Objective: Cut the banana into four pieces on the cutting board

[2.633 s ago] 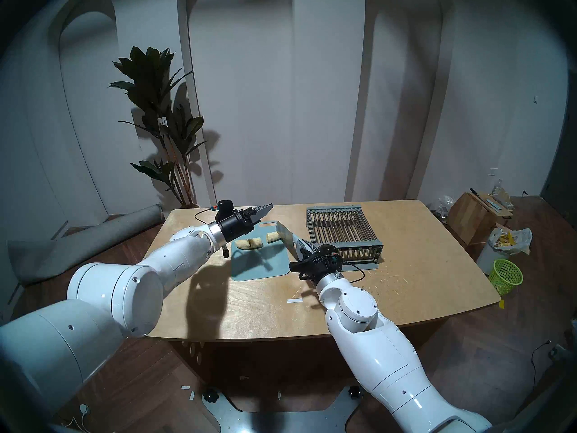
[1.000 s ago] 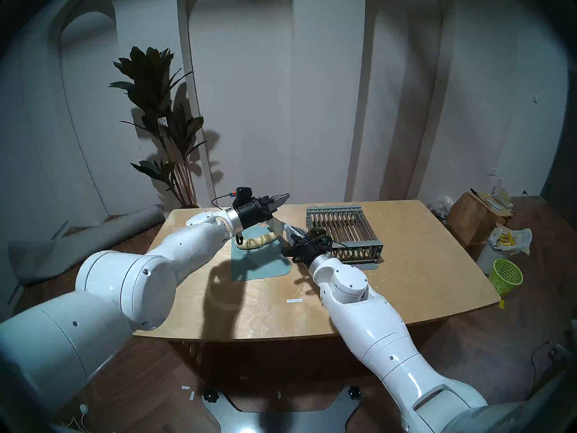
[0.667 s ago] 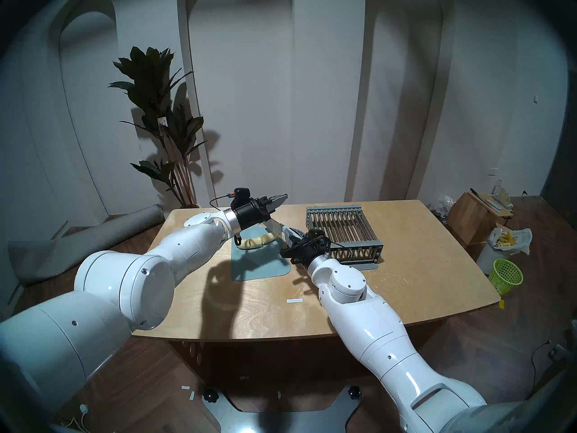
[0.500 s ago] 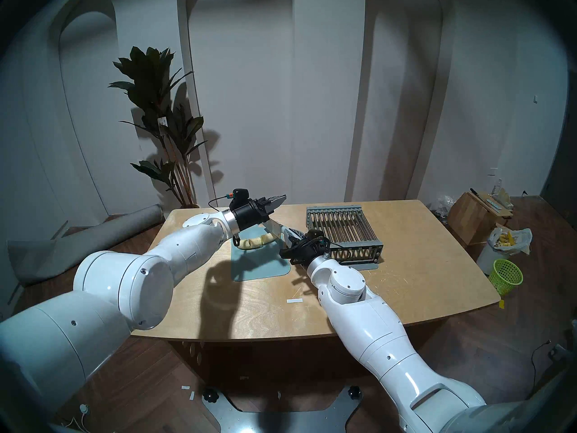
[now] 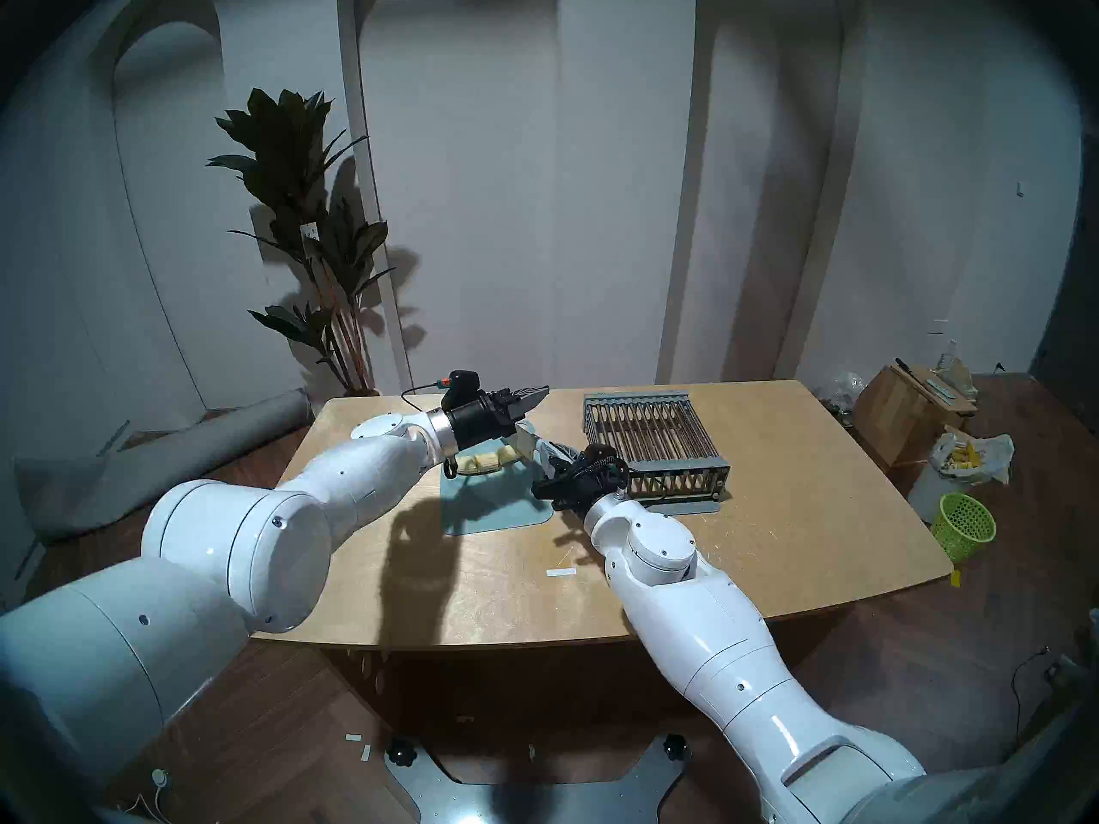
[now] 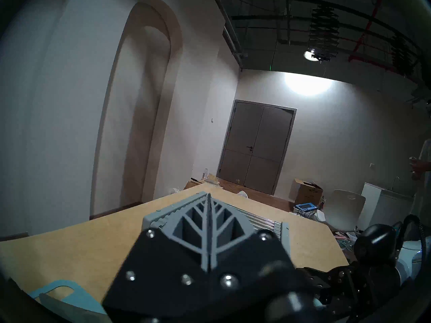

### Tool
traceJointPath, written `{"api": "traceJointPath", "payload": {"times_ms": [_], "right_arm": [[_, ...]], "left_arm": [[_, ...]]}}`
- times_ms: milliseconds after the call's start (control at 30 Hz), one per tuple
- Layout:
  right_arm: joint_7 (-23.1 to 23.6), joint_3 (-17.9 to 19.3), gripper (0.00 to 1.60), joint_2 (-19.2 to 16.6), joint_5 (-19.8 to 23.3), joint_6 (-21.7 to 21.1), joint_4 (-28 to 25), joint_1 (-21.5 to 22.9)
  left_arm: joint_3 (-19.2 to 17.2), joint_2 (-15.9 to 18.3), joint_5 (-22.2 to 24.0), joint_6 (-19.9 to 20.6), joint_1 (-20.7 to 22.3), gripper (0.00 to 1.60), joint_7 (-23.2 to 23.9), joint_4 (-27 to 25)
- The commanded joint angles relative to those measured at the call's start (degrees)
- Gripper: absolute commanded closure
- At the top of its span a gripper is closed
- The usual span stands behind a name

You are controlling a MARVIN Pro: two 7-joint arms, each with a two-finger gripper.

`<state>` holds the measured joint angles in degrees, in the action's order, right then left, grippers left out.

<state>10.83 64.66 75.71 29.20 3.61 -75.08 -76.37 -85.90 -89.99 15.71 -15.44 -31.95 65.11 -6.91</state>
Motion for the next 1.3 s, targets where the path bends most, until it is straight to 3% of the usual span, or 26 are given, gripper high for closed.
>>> {"api": "traceJointPath", "payload": {"times_ms": [0,567,1267], "right_arm": [[3.43,-1.74,1.60,-4.15,-3.74,0.57,-2.61,2.11],[6.15,-1.24,1.60,-7.69,-6.61,2.38,-6.44,1.89],[4.74,0.04,1.60,-6.87,-5.44,3.93,-7.38,-1.33]], "left_arm": [[-0.49,-0.39,0.48,0.22,1.29,1.60,-0.41,-0.54],[-1.28,-0.53,0.61,0.10,1.16,1.60,0.81,-0.76],[-0.56,-0.03,-0.36,-0.98,-0.22,1.60,2.81,-0.55]]}}
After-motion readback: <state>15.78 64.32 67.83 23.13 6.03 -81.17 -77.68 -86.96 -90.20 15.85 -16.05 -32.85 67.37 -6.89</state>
